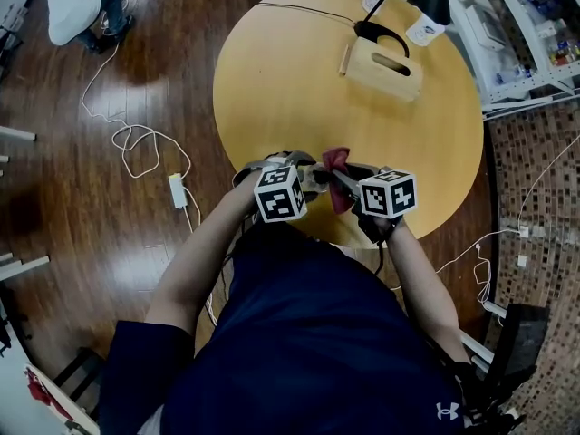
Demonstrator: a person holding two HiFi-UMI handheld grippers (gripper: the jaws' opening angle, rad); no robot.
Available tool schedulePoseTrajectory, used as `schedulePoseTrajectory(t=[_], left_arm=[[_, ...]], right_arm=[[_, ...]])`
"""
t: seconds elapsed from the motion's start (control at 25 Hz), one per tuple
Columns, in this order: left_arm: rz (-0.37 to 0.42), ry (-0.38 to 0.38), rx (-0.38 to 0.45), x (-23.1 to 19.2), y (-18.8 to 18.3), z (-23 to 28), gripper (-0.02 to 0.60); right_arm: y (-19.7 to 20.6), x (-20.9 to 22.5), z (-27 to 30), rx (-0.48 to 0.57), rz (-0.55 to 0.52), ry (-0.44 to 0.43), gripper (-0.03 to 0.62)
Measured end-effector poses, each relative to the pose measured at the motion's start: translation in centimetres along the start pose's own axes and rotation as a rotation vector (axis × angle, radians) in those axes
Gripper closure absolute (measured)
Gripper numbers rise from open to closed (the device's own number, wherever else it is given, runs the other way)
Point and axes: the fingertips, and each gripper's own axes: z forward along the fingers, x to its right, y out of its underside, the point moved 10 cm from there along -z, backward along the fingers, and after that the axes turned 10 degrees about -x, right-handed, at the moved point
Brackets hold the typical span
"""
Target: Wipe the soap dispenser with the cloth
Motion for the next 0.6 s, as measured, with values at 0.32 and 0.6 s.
schedulePoseTrajectory(t=[0.32, 0.6], left_arm=[[-0.241, -0.049, -0.038, 1.1, -0.8, -1.0, 0.207], [-0.063, -0.008, 0.044, 1.1, -0.1, -0.1, 0.285]], right_arm=[[1.4, -0.4, -0.4, 0.055, 0.083, -0.009, 0.511], [2.7, -0.6, -0.8, 0.027, 0.087, -0.025, 0.511]])
